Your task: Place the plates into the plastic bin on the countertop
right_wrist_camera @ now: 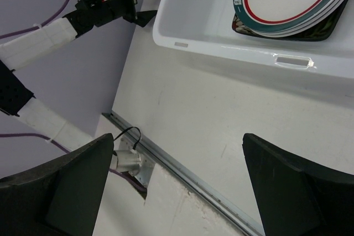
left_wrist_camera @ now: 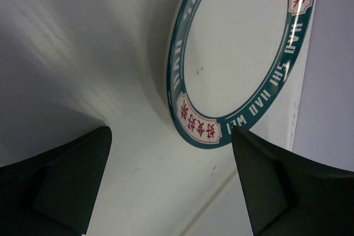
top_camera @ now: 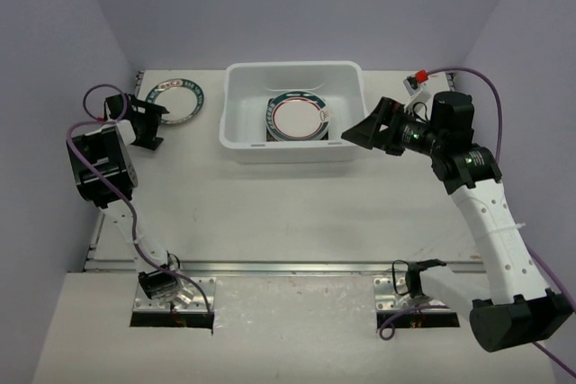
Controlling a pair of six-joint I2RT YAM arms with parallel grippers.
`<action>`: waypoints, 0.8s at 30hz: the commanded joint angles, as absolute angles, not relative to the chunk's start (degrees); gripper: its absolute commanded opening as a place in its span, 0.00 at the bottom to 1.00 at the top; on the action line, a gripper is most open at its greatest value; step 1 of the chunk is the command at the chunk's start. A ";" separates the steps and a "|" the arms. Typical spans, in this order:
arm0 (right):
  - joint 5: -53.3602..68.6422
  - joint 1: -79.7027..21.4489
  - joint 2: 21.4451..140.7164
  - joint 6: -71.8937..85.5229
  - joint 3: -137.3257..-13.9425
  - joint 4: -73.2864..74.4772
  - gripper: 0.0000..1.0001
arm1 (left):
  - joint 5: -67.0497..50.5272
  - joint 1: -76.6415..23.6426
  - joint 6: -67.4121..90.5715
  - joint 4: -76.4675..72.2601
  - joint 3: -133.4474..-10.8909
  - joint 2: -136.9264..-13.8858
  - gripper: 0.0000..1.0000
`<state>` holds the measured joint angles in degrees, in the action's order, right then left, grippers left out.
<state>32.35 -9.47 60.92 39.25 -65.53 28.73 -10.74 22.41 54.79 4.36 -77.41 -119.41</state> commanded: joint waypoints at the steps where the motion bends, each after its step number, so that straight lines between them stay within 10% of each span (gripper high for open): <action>1: 28.55 -9.38 62.29 34.77 -71.35 29.43 0.99 | -9.15 21.21 56.20 7.48 -80.14 -124.29 0.75; 11: 24.35 -9.32 63.57 31.77 -74.12 32.34 0.99 | -6.76 21.08 57.49 12.18 -86.79 -129.40 0.48; 17: 22.07 -9.32 62.37 30.87 -75.01 33.85 0.99 | -6.66 20.92 58.43 13.99 -88.60 -130.79 0.05; 24: 20.57 -9.32 62.40 30.40 -77.94 35.50 0.99 | -6.52 21.01 63.39 12.42 -81.85 -122.42 0.00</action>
